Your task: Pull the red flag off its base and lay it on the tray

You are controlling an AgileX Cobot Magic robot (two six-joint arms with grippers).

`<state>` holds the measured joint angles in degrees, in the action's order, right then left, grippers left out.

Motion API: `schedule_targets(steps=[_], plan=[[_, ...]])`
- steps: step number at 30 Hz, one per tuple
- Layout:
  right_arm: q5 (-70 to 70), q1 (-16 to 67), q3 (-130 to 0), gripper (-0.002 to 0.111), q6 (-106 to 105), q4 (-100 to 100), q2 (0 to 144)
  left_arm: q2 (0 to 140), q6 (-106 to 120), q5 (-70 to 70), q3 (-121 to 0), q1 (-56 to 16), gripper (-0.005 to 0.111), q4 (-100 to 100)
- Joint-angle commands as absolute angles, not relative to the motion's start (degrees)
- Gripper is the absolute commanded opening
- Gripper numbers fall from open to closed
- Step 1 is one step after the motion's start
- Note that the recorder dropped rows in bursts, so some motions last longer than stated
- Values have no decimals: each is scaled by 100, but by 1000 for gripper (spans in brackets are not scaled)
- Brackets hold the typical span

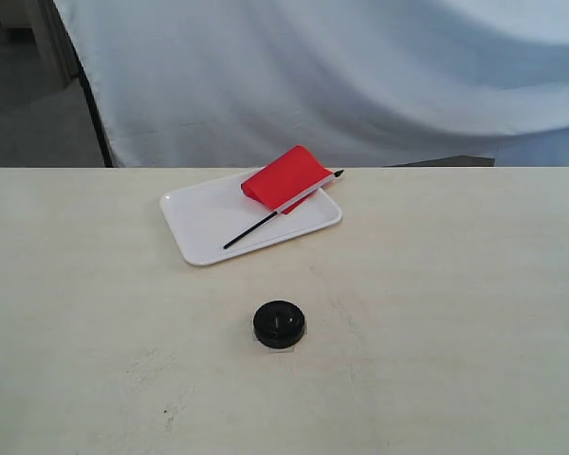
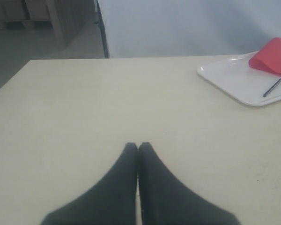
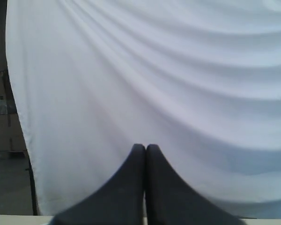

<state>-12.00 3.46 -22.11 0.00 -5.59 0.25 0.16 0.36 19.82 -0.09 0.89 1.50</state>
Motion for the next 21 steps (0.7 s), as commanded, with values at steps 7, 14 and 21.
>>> schedule_targets(steps=[7,14,21], plan=[[-1136,360,-2194,-1,-93,-238,0,0,0,1966,0,66,0,175],[-1274,360,-2040,-1,-291,-166,0,0,0,1966,0,66,0,175],[-646,360,-789,-1,-319,-153,0,0,0,1966,0,66,0,175]])
